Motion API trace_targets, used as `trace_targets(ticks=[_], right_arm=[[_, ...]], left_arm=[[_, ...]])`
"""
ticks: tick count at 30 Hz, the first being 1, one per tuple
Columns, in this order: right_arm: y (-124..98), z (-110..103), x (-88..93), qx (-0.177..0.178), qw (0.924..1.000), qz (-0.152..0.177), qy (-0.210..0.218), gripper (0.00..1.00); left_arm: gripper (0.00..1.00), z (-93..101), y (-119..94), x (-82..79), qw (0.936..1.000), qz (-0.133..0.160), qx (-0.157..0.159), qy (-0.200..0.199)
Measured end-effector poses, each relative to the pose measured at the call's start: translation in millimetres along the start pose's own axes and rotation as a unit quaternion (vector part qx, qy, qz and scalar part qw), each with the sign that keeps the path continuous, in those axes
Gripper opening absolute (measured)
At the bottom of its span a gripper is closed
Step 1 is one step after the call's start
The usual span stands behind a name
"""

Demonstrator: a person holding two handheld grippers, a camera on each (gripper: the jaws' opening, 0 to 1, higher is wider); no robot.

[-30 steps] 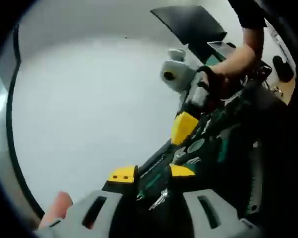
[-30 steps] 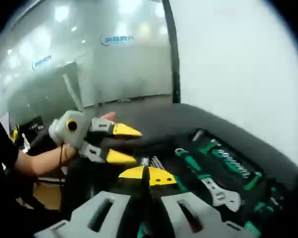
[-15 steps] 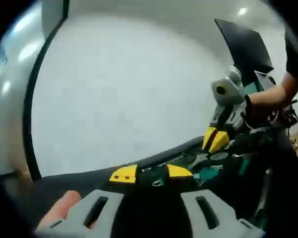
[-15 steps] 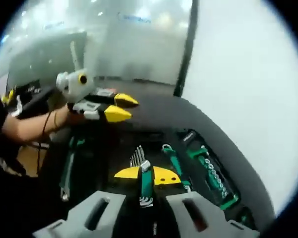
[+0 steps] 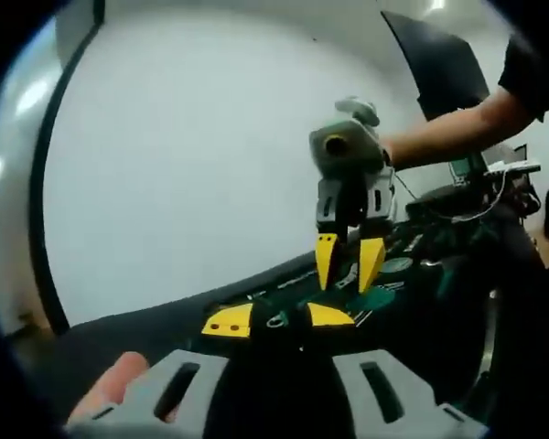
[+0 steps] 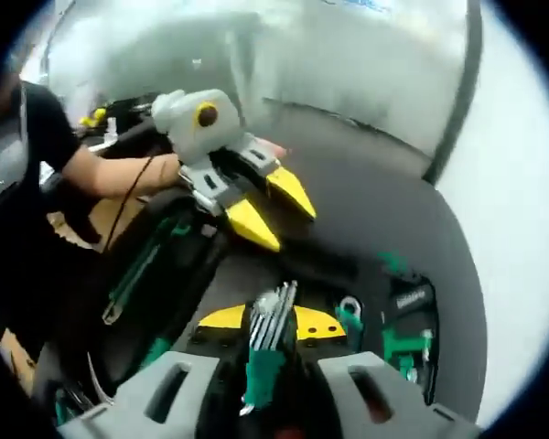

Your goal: Pick up the tools and put them into their designated positions in the toolbox.

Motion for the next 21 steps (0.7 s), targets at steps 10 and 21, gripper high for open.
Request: trace_targets(ticks=[10,21], right_arm=[[32,-2,-8.3,0.001,0.9972,-0.075,0.004,0.1],[9,-19,4.2,0.013,0.9938,-0.109,-0.02,0.0]], left_arm=[[0.15,1.5,0,2.1,0.9999,-0.01,-0.001,0.0],[0.15,3.0,0,1.6,0.9999,-0.013,0.001,0.008]])
Point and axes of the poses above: the point that each gripper's makers call its tool centre point, and the gripper's own axes: y roughly forward along the fingers, z roughly to its right, x roughly out of its underside, the point moved 9 cm from there along -y, roughly backward along the fingers, and after that the axes turned 2 degrees about z, right-handed, at the moved point
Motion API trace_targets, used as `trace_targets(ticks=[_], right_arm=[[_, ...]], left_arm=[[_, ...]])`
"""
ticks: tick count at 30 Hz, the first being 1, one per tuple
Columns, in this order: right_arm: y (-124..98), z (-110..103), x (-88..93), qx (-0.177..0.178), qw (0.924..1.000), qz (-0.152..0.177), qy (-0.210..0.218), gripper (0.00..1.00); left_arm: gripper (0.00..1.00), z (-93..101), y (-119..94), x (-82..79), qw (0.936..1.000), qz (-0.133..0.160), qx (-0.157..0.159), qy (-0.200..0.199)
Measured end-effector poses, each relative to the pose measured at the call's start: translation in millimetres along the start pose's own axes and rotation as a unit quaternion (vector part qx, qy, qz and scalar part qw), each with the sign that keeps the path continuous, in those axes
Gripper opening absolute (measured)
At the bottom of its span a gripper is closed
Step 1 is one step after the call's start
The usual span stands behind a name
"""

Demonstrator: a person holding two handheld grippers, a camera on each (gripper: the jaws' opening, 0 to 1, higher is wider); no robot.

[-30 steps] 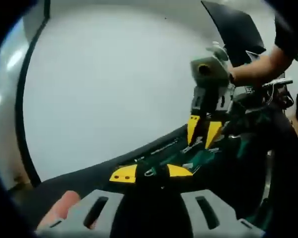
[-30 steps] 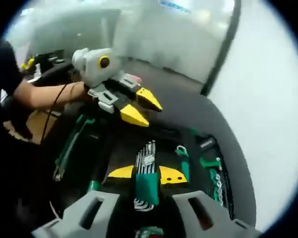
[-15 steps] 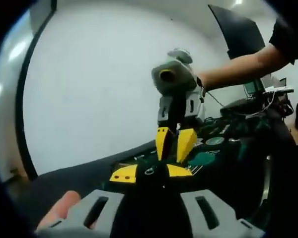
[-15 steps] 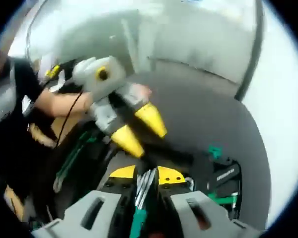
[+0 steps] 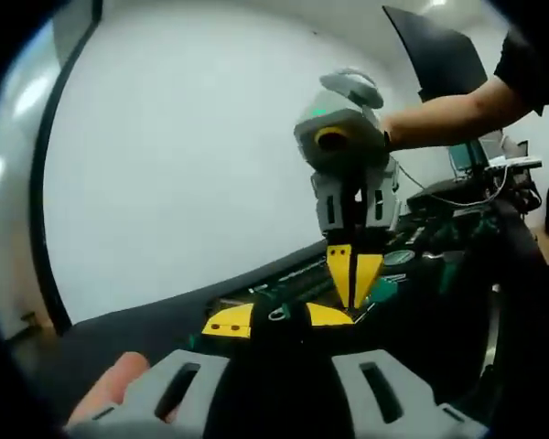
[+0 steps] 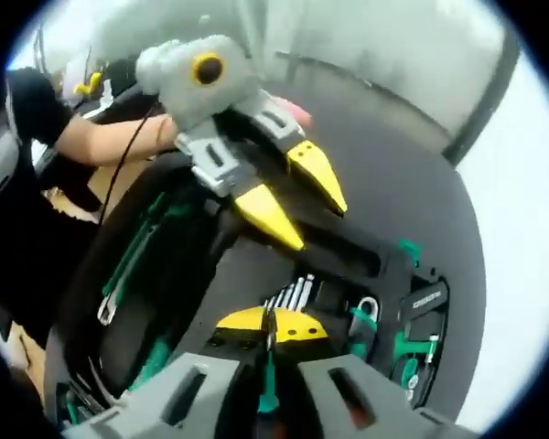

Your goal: Pick up the tools and put them into their designated positions in the toolbox.

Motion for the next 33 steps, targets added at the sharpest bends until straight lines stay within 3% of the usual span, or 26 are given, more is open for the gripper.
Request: trace_targets(ticks=[3,5,8,9,10,12,14,16,17,19,21,25,29,33], right_arm=[[-11,0,7.8,0.006,0.9997,-0.006,0.021,0.09],[-16,2,8.4,0.004,0.9998,-0.013,0.015,0.09],[-20,6,1.5,-0.031,0.9985,-0.026,-0.036,0.1],[-20,5,-4.0,-0.065,0.9945,-0.029,-0.077,0.13],[-20,7,-7.6,-0.081,0.9923,-0.043,-0.084,0.15],[-16,15,-17.2,-0.08,0.9917,-0.056,-0.083,0.14],[-10,12,-32.5,-0.102,0.9805,-0.071,-0.152,0.14],[-5,4,-41.9,-0.119,0.9598,-0.128,-0.22,0.14],[-1,-2,-44.9,-0.137,0.9413,-0.158,-0.265,0.14],[5,-7,-44.6,-0.159,0.9226,-0.201,-0.289,0.14],[14,-7,-46.4,-0.173,0.9092,-0.221,-0.307,0.15],[28,-2,-51.7,-0.177,0.9042,-0.23,-0.313,0.13],[28,-1,-45.5,-0.193,0.8887,-0.26,-0.324,0.1],[21,1,-38.5,-0.193,0.8869,-0.271,-0.321,0.08]], left_arm=[[0.15,1.0,0,-0.9,1.0,0.002,0.001,0.0],[0.15,0.8,0,0.0,1.0,-0.002,0.001,0.003],[0.15,1.2,1,0.8,1.0,-0.004,0.002,0.005],[0.15,1.0,0,0.6,1.0,-0.004,0.002,0.005],[0.15,0.6,0,0.6,1.0,-0.004,0.0,0.005],[0.15,-2.3,0,1.0,1.0,-0.003,-0.002,0.001],[0.15,-2.1,0,1.6,1.0,-0.004,-0.002,-0.002],[0.15,-0.4,2,3.2,0.9999,-0.012,0.002,0.002],[0.15,0.2,2,3.7,0.9999,-0.015,0.002,0.006],[0.15,-2.5,3,5.6,0.9998,-0.016,0.003,0.007],[0.15,-3.4,2,5.1,0.9999,-0.013,0.002,0.004],[0.15,-1.3,1,3.0,1.0,-0.008,0.003,0.002],[0.15,-0.3,1,2.6,0.9999,-0.008,0.006,0.002],[0.15,-0.2,2,2.5,0.9999,-0.008,0.007,0.004]])
Point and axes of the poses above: the point that each gripper's makers call its tool centre point, and the gripper's own axes: y roughly forward along the fingers, z roughly to its right, x roughly out of its underside, the point moved 9 cm from there along -y, roughly backward along the fingers, and after that the axes turned 2 degrees about z, right-handed, at the moved point
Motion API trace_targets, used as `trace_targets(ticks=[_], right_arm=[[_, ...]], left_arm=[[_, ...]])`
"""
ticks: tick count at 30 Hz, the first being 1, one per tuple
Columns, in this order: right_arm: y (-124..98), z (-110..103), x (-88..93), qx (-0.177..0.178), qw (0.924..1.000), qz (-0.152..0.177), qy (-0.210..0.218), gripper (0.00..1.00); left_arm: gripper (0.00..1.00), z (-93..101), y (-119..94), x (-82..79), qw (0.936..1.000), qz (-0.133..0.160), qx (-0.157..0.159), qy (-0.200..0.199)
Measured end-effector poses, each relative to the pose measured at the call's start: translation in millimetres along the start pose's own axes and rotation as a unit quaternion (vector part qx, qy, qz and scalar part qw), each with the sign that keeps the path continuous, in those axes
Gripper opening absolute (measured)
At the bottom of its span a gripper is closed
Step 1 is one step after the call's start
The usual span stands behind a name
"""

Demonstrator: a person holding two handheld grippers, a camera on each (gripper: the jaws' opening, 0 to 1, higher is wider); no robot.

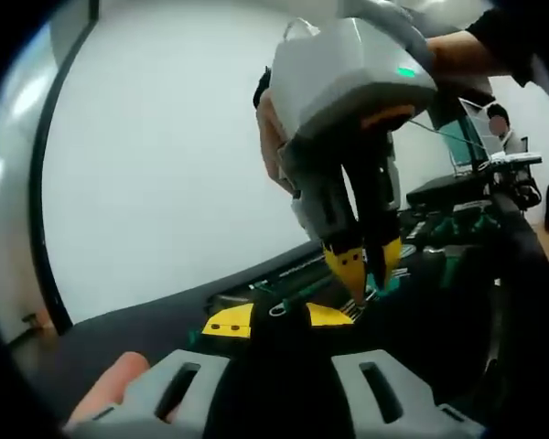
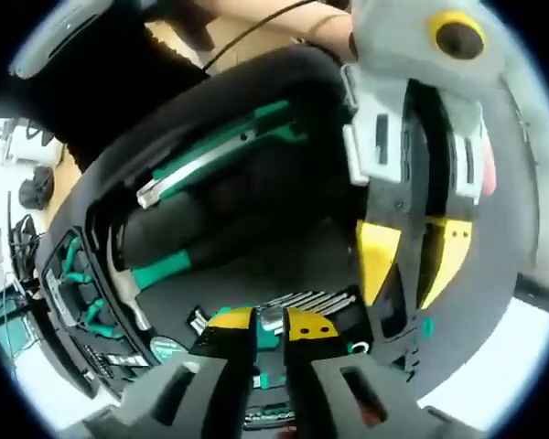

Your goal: Pick up the tools and put them into their designated positions in the toolbox.

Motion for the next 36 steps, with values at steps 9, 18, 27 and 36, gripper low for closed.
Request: trace_targets(ticks=[9,18,27,36], right_arm=[[-6,-19,17.0,0.007,0.9996,-0.001,0.026,0.06],[0,-18,28.7,0.057,0.9972,0.024,0.042,0.01],[-29,7,63.0,0.123,0.9887,0.03,0.081,0.01],[-43,38,126.8,0.165,0.9751,0.011,0.147,0.01]], left_arm=[[0.15,0.4,0,-0.3,1.0,-0.001,-0.002,0.003],[0.15,-0.2,0,0.7,1.0,-0.004,-0.003,0.004],[0.15,0.9,0,0.6,1.0,-0.004,-0.002,0.006],[0.15,-2.9,-1,2.9,0.9998,-0.012,-0.014,0.003]])
Point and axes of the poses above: the point that each gripper's makers call its tool centre point, and the gripper's own axes: y roughly forward along the fingers, z roughly to its right, x roughly out of its underside, the point moved 9 cm from there along -y, roughly backward along the fingers, and after that the axes turned 2 degrees about z, right-handed, at the moved point
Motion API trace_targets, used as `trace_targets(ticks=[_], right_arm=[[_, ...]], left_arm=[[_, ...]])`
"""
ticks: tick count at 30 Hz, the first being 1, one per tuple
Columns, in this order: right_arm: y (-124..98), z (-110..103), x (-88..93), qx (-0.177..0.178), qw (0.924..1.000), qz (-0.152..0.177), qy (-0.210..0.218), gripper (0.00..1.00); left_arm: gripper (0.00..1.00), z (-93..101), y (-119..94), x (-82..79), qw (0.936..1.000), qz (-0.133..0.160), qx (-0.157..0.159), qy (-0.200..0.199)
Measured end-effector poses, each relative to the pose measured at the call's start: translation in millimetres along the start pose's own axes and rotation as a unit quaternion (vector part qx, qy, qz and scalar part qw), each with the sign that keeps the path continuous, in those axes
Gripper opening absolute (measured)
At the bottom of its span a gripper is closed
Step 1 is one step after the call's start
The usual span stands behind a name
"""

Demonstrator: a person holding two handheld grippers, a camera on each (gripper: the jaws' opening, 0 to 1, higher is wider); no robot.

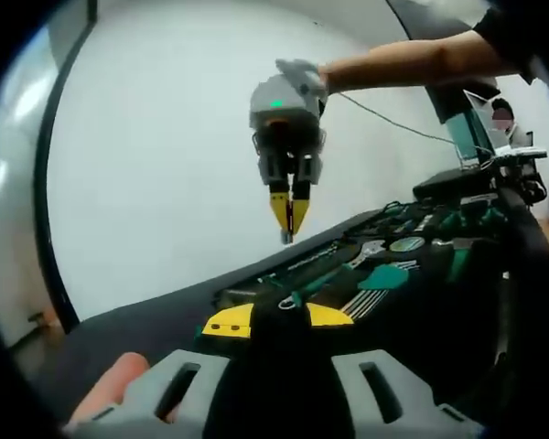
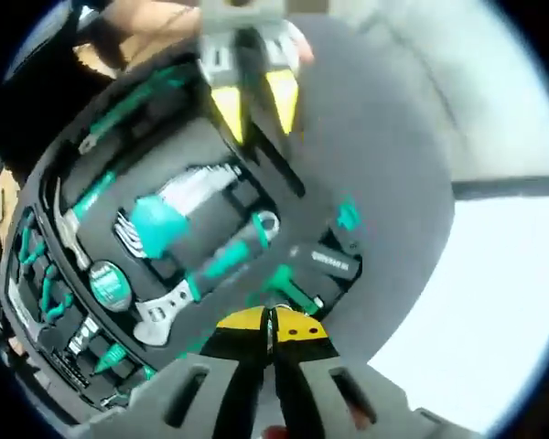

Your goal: Pick up the tools and put them into their designated positions in the toolbox.

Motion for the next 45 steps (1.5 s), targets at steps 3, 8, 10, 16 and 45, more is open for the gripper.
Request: trace_targets(ticks=[3,8,10,16,45], right_arm=[[11,11,5.7,-0.01,0.9998,0.0,0.017,0.01],[33,16,14.9,-0.026,0.9991,-0.007,0.031,0.01],[40,14,16.6,-0.032,0.9988,-0.009,0.035,0.01],[55,12,21.0,-0.044,0.9982,-0.015,0.036,0.01],[65,15,20.5,-0.14,0.985,-0.017,0.1,0.0]], left_arm=[[0.15,1.4,-1,-0.4,1.0,0.002,0.001,0.0],[0.15,-0.5,-1,0.4,1.0,-0.002,-0.001,0.004],[0.15,-0.2,-1,0.3,1.0,-0.002,0.0,0.003],[0.15,1.6,2,1.7,0.9999,-0.009,0.006,0.01],[0.15,21.0,0,-10.9,0.9987,0.01,0.018,0.047]])
Point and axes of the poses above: the point that each gripper's makers call its tool centre point, and the gripper's own axes: y roughly forward along the fingers, z roughly to its right, x roughly out of its underside, the point moved 9 cm from there along -y, roughly backward along the fingers, and after that the axes turned 2 degrees about z, right-handed, at the moved point
